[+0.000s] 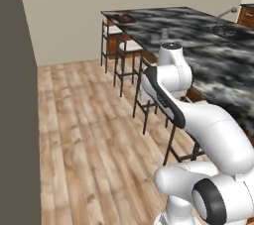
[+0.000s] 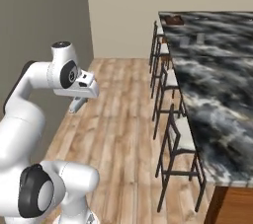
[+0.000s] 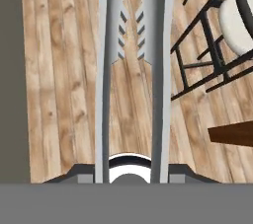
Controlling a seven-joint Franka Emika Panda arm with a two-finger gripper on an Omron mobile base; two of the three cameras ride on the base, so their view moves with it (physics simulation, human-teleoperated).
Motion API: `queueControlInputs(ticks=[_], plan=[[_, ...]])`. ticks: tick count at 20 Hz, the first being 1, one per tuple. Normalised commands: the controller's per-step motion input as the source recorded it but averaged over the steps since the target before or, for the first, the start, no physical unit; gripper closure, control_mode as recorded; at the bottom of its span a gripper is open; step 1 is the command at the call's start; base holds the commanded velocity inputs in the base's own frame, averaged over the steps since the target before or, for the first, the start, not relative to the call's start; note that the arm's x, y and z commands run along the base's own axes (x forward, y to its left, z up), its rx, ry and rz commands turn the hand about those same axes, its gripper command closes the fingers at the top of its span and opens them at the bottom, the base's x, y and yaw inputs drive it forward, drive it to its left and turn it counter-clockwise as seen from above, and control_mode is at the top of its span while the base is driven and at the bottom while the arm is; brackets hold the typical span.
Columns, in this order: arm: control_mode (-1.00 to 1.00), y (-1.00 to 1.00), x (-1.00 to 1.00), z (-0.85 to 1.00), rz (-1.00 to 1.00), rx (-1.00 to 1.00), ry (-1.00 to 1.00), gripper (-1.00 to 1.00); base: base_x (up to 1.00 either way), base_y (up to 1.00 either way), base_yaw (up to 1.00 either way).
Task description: Take the tongs from the drawer on the right and place them on the dining counter next to the tray containing the kebab skewer.
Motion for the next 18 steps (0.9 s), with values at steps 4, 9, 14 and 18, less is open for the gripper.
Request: queueControlInputs(ticks=[4,9,14,18], plan=[[1.0,0.0,0.0,0.0,0.0,0.0,0.0,1.0,1.0,0.92,-0.26],[1.0,0.0,0.0,0.0,0.0,0.0,0.0,1.0,1.0,0.78,-0.22],[1.0,0.0,0.0,0.0,0.0,0.0,0.0,1.0,1.0,0.44,-0.1],[1.0,0.0,0.0,0.0,0.0,0.0,0.0,1.0,1.0,0.19,-0.06]])
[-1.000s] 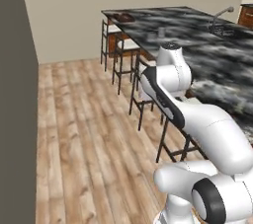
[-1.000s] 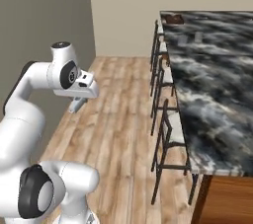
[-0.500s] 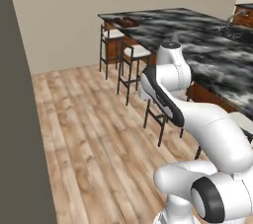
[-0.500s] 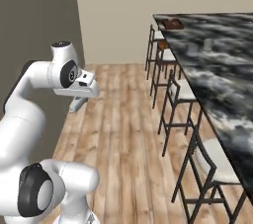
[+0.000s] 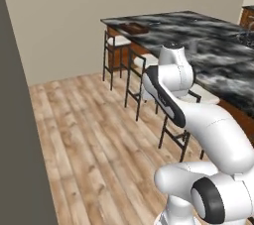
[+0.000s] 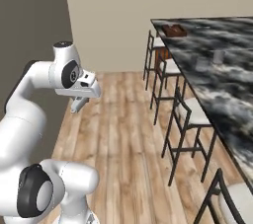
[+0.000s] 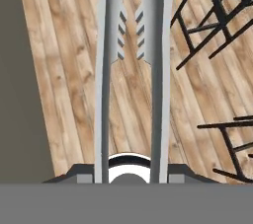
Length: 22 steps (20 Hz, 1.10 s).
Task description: Take the tongs from the drawer on the right and place them on the dining counter next to the tray containing the kebab skewer.
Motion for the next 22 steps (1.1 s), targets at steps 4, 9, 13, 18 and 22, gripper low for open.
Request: queueControlInputs(ticks=[4,9,13,18,22], plan=[[1.0,0.0,0.0,0.0,0.0,0.0,0.0,1.0,1.0,0.33,-0.09],[1.0,0.0,0.0,0.0,0.0,0.0,0.0,1.0,1.0,0.43,-0.12],[1.0,0.0,0.0,0.0,0.0,0.0,0.0,1.0,1.0,0.38,-0.14],[1.0,0.0,0.0,0.0,0.0,0.0,0.0,1.0,1.0,0.42,-0.15],[1.0,0.0,0.0,0.0,0.0,0.0,0.0,1.0,1.0,0.46,-0.18]])
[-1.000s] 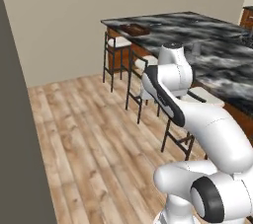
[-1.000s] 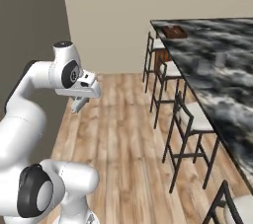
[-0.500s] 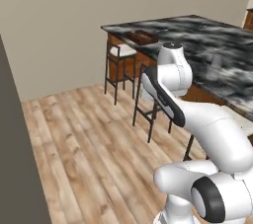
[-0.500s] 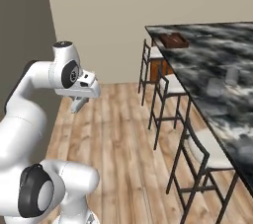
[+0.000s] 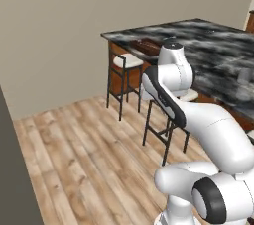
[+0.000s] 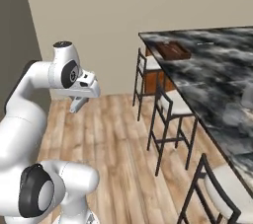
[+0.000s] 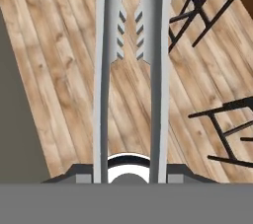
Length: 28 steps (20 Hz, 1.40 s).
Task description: Take the tongs from the drawer on the right and place them on the dining counter next to the tray containing the kebab skewer.
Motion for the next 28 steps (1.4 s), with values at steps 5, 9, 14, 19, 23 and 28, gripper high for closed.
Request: queueControlInputs(ticks=[5,9,14,19,23,28], plan=[[1.0,0.0,0.0,0.0,0.0,0.0,0.0,1.0,1.0,0.43,-0.29],[1.0,0.0,0.0,0.0,0.0,0.0,0.0,1.0,1.0,0.49,-0.37],[1.0,0.0,0.0,0.0,0.0,0.0,0.0,1.0,1.0,0.58,-0.42],[1.0,0.0,0.0,0.0,0.0,0.0,0.0,1.0,1.0,0.65,-0.45],[1.0,0.0,0.0,0.0,0.0,0.0,0.0,1.0,1.0,0.65,-0.46],[1.0,0.0,0.0,0.0,0.0,0.0,0.0,1.0,0.68,0.74,-0.46]])
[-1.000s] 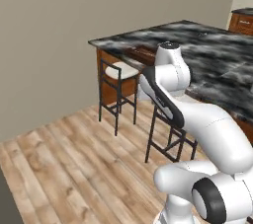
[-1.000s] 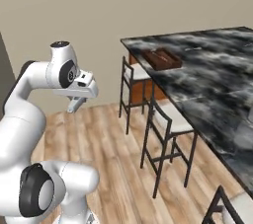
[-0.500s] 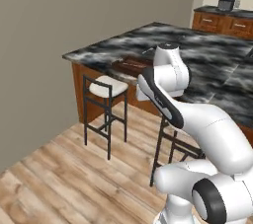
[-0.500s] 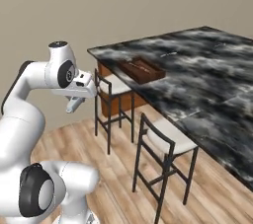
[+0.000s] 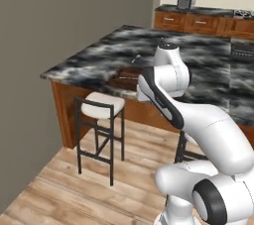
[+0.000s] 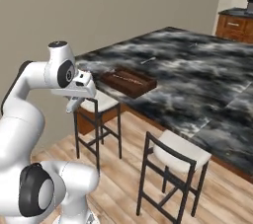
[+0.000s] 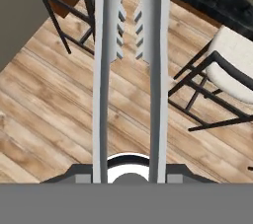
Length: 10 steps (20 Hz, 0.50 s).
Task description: Take the tongs from the drawer on the right and place them on the dining counter next to the tray containing the kebab skewer.
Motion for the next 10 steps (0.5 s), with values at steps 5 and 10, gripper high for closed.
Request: queueControlInputs(ticks=[5,10], plan=[[1.0,0.0,0.0,0.0,0.0,0.0,0.0,1.0,0.2,0.54,-0.43],[1.0,0.0,0.0,0.0,0.0,0.0,0.0,1.0,0.03,0.28,-0.41]])
